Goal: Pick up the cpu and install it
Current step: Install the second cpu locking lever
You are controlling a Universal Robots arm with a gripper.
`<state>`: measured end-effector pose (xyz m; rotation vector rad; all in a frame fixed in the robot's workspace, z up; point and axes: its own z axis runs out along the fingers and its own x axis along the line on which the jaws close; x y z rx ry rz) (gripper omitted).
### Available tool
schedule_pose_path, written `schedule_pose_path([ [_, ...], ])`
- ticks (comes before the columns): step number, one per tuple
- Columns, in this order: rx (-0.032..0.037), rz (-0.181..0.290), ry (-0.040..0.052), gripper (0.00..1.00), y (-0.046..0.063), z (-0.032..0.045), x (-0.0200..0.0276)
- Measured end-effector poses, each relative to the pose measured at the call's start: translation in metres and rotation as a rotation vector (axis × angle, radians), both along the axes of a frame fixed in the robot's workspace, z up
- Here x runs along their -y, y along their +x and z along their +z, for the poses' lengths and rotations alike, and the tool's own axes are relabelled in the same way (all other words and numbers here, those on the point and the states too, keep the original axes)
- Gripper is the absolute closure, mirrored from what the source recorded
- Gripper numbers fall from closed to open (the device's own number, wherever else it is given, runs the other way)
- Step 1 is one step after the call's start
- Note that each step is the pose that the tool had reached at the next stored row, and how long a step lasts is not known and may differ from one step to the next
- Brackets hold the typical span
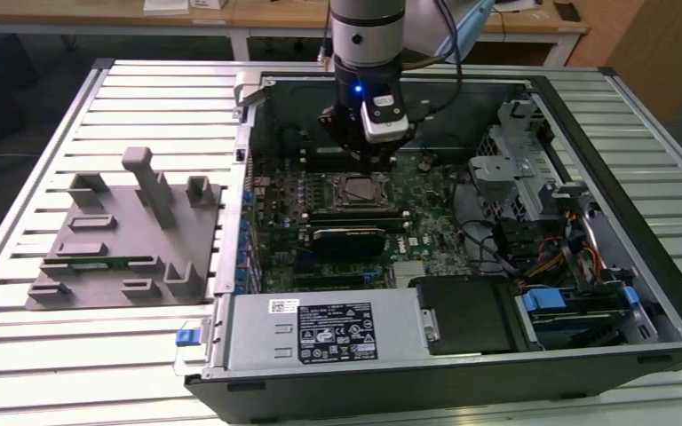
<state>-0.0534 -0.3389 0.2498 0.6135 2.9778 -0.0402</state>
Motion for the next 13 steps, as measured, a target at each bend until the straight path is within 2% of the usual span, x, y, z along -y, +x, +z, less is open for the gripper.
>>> schedule_pose_path([
  [13, 0.0001, 0.0, 0.0, 0.89, 0.0, 0.0, 0.0126],
])
